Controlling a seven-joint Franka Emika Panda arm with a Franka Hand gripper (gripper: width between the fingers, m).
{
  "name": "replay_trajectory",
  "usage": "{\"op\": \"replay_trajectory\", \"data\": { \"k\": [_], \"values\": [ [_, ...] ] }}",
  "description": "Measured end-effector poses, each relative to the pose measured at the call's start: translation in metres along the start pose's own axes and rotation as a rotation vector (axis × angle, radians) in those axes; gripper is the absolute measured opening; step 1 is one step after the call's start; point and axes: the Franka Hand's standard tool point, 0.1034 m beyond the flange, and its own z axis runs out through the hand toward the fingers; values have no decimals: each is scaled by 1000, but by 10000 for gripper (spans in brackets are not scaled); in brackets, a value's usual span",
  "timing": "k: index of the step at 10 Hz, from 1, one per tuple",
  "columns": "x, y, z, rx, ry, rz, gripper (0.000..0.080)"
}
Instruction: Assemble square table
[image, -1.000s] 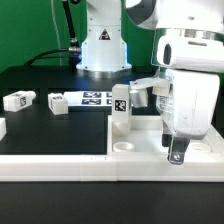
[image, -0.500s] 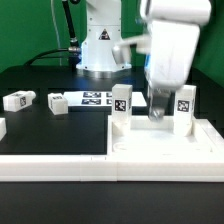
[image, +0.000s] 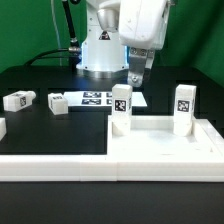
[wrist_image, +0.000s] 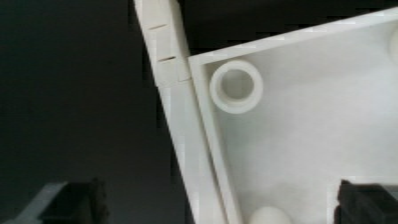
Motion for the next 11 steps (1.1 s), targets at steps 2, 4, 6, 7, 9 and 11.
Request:
{"op": "replay_trajectory", "data": {
  "k": [2, 4, 6, 7, 9, 11],
  "values": [
    [-17, -5, -1, 25, 13, 147, 649],
    [-68, -24, -21, 58, 13, 255, 649],
    [-103, -35, -26, 94, 12, 437, 649],
    [-97, -35, -22, 91, 18, 539, 649],
    [-96, -35, -21, 95, 13, 646, 649],
    [-98, -37, -19, 99, 7, 733, 649]
  ]
}}
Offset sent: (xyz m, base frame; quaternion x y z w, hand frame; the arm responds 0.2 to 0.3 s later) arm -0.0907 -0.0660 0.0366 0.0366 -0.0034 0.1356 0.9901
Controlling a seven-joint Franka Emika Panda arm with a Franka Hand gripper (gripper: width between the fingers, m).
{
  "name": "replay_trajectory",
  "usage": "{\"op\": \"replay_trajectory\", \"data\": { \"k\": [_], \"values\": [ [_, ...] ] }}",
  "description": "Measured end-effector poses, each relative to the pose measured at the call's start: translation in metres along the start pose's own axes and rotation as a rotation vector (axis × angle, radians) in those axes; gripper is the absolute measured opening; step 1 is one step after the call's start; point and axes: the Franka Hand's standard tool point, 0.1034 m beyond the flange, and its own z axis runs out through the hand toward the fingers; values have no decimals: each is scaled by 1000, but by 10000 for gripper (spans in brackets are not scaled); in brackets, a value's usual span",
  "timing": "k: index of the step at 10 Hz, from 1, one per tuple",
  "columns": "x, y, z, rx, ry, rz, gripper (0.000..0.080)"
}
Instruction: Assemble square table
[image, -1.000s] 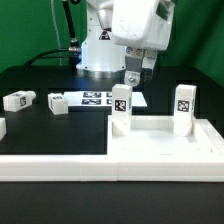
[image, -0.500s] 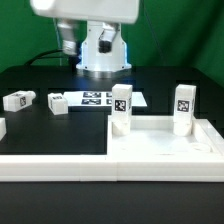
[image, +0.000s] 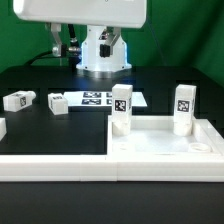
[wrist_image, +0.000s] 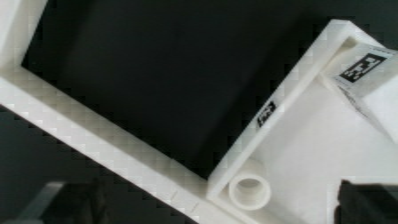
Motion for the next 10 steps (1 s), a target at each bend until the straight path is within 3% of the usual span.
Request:
{"op": "replay_trajectory", "data": {
  "k": [1, 3, 4, 6, 9, 10],
  "values": [
    [-13, 2, 7, 24, -7, 78, 649],
    [-69, -5, 26, 66, -74, 135, 649],
    [-80, -8, 37, 91, -91, 168, 649],
    [-81, -9, 41, 115, -92, 195, 649],
    [-82, -21, 46, 178, -246, 185, 649],
    [-97, -28, 55, 206, -335, 207, 649]
  ]
}}
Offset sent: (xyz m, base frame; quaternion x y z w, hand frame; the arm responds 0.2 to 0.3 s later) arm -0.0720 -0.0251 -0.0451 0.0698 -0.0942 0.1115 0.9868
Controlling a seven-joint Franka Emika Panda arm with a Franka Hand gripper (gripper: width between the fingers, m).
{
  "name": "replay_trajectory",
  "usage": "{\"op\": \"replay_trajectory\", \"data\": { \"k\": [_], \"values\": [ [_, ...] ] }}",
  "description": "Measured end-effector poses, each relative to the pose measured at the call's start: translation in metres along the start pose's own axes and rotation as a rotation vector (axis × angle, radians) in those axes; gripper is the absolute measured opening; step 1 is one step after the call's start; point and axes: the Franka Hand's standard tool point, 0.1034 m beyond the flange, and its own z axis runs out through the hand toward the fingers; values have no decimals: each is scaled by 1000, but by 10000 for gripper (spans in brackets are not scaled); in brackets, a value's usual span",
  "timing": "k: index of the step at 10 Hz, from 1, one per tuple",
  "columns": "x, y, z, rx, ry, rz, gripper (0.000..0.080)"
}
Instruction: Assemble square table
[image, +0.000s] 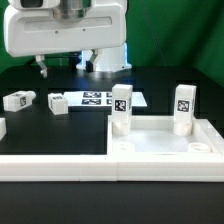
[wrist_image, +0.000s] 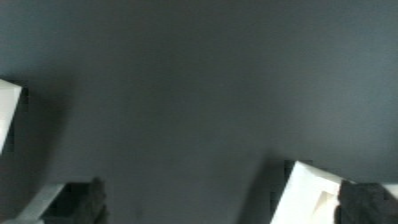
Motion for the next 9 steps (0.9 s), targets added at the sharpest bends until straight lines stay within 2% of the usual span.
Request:
{"op": "replay_trajectory", "data": {
  "k": [1, 2, 3, 7, 8, 9],
  "values": [
    [-11, 4, 11, 0, -52, -5, 649],
    [-26, 5, 21, 13, -131, -6, 649],
    [-32, 6, 28, 23, -171, -3, 649],
    [-31, -4, 34, 62, -385, -28, 649],
    [-36, -6, 37, 73, -460, -32, 649],
    [-42, 3, 50, 76, -496, -42, 649]
  ]
}}
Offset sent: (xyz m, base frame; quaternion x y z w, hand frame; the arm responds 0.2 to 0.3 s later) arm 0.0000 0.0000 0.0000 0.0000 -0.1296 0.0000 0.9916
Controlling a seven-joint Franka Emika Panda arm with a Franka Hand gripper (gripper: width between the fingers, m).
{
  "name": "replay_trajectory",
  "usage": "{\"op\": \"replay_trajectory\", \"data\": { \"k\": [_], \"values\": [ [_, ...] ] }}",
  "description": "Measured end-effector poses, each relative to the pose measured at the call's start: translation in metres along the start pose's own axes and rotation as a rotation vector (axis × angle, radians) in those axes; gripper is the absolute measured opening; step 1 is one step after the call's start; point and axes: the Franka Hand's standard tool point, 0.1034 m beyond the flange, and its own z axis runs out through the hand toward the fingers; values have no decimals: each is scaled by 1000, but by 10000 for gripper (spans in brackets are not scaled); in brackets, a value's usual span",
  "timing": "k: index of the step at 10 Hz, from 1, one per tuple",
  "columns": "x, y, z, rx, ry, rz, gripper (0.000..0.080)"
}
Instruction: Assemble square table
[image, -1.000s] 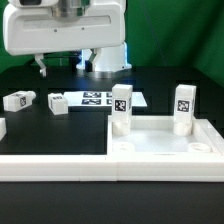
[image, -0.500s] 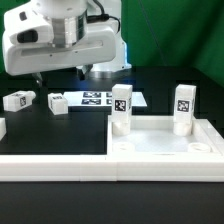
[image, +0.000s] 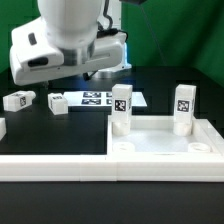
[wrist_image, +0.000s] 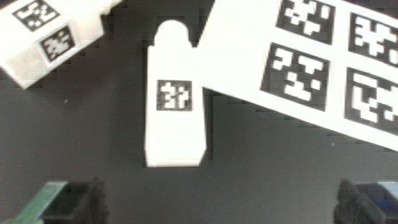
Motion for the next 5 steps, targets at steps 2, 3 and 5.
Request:
{"op": "replay_trajectory", "data": {
  "k": [2, 3, 5],
  "values": [
    [-4, 10, 23, 19, -87, 7, 649],
    [-2, 9, 19, 12, -77, 5, 649],
    [-2, 9, 19, 11, -78, 4, 649]
  ]
}}
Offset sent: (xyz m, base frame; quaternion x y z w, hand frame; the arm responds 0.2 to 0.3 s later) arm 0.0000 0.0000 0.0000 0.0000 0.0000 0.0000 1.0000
